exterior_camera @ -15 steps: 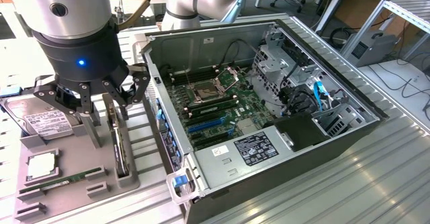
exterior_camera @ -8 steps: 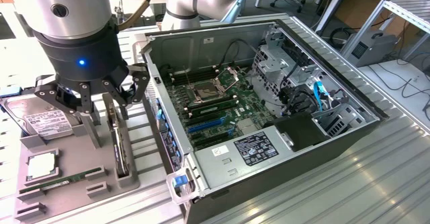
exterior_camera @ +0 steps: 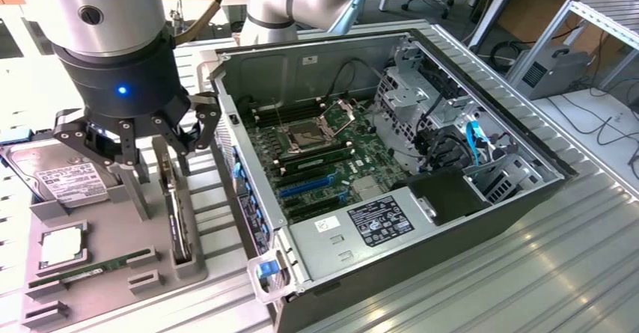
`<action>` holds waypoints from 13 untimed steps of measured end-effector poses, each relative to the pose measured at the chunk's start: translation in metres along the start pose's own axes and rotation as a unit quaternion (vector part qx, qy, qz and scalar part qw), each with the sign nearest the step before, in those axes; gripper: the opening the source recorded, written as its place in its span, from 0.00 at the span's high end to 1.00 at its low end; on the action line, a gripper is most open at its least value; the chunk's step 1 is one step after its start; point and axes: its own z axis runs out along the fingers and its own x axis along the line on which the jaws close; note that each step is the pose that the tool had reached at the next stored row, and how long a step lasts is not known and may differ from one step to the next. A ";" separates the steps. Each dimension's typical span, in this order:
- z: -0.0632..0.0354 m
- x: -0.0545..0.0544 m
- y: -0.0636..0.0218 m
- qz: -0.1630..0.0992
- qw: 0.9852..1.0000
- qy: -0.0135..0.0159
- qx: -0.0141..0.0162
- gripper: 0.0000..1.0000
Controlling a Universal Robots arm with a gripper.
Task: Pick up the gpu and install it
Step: 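Pick up the gpu and move the gpu toward the slot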
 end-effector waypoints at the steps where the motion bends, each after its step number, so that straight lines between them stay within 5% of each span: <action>1: 0.0004 0.000 0.0006 0.000 1.000 0.000 0.000 0.52; 13: 0.0034 0.000 0.0009 0.000 1.000 0.000 0.000 0.52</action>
